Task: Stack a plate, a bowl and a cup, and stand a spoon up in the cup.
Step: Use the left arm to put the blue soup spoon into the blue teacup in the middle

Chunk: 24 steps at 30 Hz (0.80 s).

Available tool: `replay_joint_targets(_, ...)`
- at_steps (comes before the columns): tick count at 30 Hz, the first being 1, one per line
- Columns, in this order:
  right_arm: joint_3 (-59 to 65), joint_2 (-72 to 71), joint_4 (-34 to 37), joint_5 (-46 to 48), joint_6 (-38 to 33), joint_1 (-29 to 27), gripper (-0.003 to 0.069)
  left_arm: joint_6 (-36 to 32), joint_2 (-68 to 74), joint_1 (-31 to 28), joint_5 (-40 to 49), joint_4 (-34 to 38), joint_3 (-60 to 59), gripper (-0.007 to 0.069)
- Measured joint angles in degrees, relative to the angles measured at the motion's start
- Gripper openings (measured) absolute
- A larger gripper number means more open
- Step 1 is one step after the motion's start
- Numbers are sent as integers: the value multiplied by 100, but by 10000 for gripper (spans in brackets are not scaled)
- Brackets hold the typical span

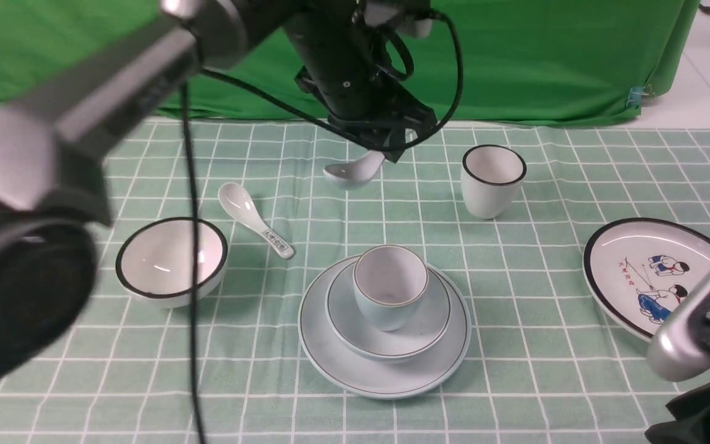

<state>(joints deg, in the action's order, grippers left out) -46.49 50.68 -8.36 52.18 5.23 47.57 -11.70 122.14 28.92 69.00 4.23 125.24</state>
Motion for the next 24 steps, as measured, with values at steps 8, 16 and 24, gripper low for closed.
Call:
replay_joint_targets(8,0,-459,-44,-256,156,0,246,-26,-2628,399,-3706,393,-4198,145)
replay_joint_targets(16,0,-504,-48,-345,276,0,246,148,-3353,820,-9486,573,-7814,145)
replay_joint_targets(24,0,-504,-48,-429,341,0,246,1981,-2907,880,-12052,-1450,-8270,145)
